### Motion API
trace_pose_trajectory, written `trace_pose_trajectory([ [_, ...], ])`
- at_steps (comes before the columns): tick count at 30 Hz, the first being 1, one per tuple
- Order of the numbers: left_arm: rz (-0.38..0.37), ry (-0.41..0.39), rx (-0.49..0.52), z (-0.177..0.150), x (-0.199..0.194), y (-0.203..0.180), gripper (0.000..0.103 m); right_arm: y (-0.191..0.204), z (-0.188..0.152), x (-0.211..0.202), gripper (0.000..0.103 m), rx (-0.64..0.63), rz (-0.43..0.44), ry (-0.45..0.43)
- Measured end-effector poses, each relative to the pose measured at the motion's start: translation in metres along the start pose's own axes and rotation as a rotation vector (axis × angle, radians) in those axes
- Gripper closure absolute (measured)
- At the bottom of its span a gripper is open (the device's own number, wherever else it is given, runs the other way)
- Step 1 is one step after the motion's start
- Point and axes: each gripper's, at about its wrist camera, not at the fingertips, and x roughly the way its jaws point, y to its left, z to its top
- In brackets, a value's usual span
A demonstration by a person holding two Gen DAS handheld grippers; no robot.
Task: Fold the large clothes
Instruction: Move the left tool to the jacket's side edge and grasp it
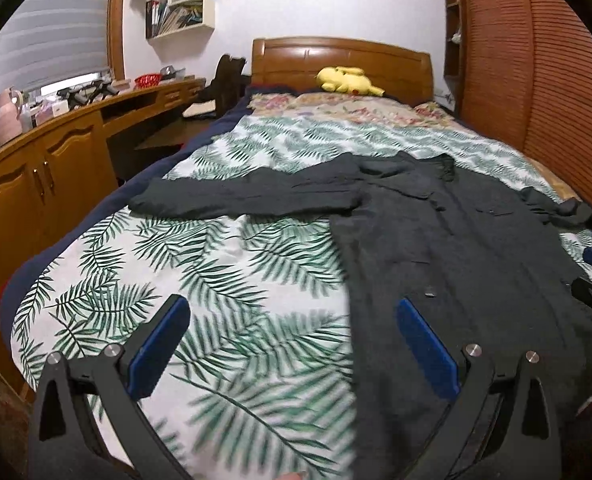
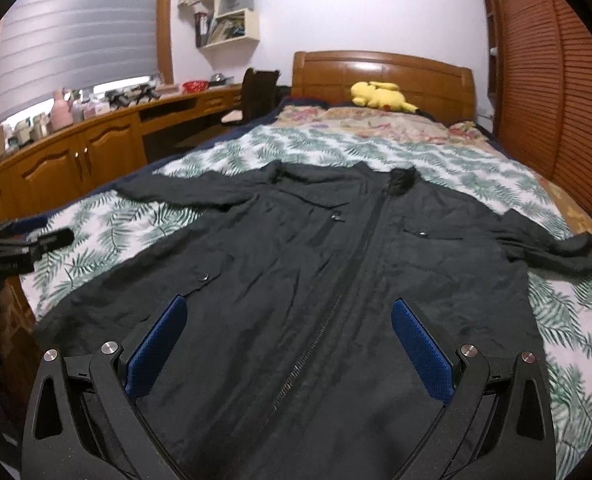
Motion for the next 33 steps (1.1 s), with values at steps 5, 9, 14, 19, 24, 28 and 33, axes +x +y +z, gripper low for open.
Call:
trace_pose_trajectory([
  [5, 0.026, 0.040, 0.001, 0.016, 0.030, 0.033, 0.000, 0.007, 0.006, 0.024, 0.000, -0.033, 0.019, 0.011],
  [9, 0.040, 0.067, -0.002, 0.030, 0.055, 0.057, 0.000, 0.010, 0.015, 0.049, 0.000, -0.039, 0.033, 0.036],
  [14, 0.030, 0.099, -0.048, 0.047, 0.085, 0.091, 0.000, 0.020, 0.025, 0.073, 0.000, -0.087, 0.045, 0.061],
  [19, 0.087, 0.136, -0.048, 0.062, 0.122, 0.122, 0.000, 0.028, 0.029, 0.097, 0.000, -0.103, 0.059, 0.091],
  [24, 0.143, 0.157, -0.032, 0.077, 0.155, 0.152, 0.000, 0.038, 0.030, 0.121, 0.000, -0.128, 0.082, 0.133],
  [28, 0.159, 0.178, -0.069, 0.087, 0.185, 0.179, 0.000, 0.042, 0.032, 0.138, 0.000, -0.159, 0.079, 0.170],
  [33, 0.141, 0.184, -0.160, 0.095, 0.225, 0.214, 0.015, 0.039, 0.031, 0.155, 0.000, -0.167, 0.079, 0.198],
])
